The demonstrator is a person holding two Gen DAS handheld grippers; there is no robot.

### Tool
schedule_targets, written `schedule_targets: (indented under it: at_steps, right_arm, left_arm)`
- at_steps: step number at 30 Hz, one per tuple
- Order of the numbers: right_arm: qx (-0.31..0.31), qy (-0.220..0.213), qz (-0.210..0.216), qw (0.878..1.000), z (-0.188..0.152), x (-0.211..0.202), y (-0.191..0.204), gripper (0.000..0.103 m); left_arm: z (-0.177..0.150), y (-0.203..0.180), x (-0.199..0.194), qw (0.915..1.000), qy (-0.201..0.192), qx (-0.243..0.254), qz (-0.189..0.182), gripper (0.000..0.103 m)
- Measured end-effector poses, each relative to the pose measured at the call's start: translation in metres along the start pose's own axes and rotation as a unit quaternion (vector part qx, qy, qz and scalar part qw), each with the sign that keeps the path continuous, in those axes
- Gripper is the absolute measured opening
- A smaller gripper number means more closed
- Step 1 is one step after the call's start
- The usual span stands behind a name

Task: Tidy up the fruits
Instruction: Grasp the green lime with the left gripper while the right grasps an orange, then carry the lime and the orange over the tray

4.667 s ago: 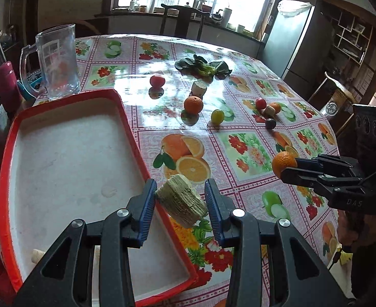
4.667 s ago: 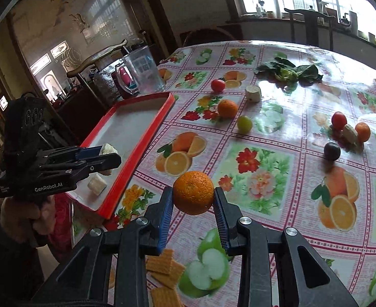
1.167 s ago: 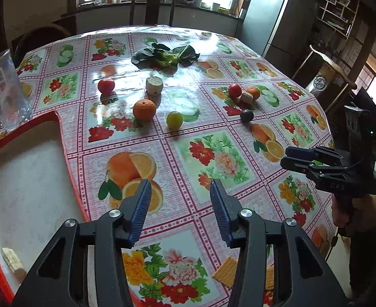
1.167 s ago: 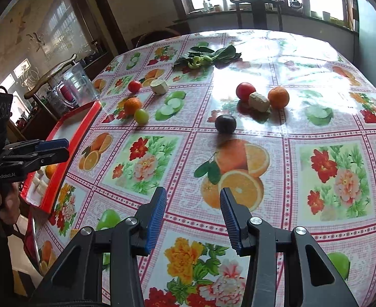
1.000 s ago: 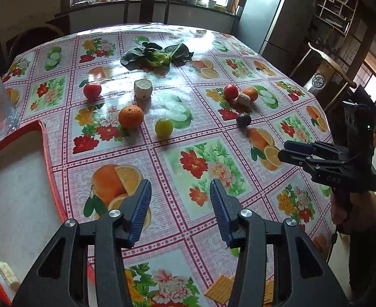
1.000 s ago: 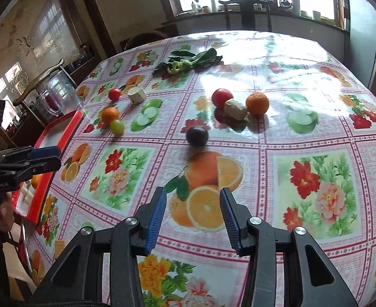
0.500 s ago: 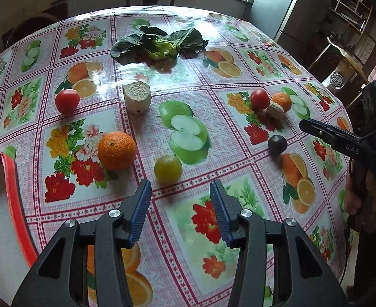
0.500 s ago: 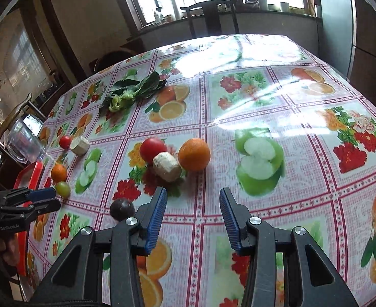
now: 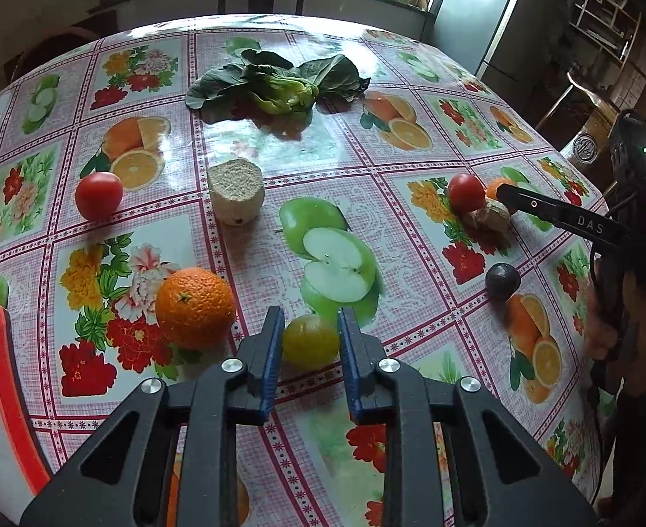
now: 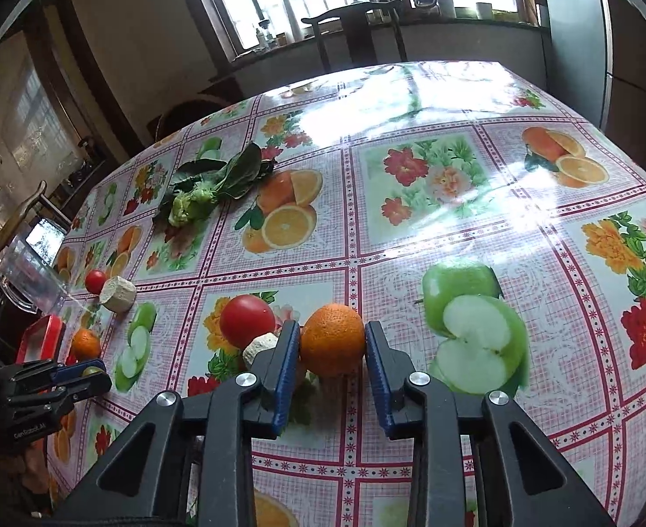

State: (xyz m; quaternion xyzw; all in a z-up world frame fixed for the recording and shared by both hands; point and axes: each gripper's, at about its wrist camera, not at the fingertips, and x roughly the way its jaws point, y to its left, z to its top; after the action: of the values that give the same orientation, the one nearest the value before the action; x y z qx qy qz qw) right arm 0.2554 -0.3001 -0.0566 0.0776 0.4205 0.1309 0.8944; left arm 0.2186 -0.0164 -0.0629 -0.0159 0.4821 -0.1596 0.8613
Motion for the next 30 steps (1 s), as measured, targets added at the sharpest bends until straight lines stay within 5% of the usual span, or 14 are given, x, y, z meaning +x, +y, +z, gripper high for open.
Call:
schedule_targets:
  at_steps: [10,30]
  right_arm:
    - [-0.018,-0.021,0.039,0.999,-0.043,-0.053,0.032,0.030]
    - [-0.063,0.023,0.133,0.989,-0.114,-0.087,0.128,0.030]
  left_arm:
    - [-0.026,-0.006,-0.030,0.9999,-0.012,0.004,-0.011,0.022]
    - [-0.102,0.008,-0.111,0.9981,-0.052,-0.022,-0.024,0.022]
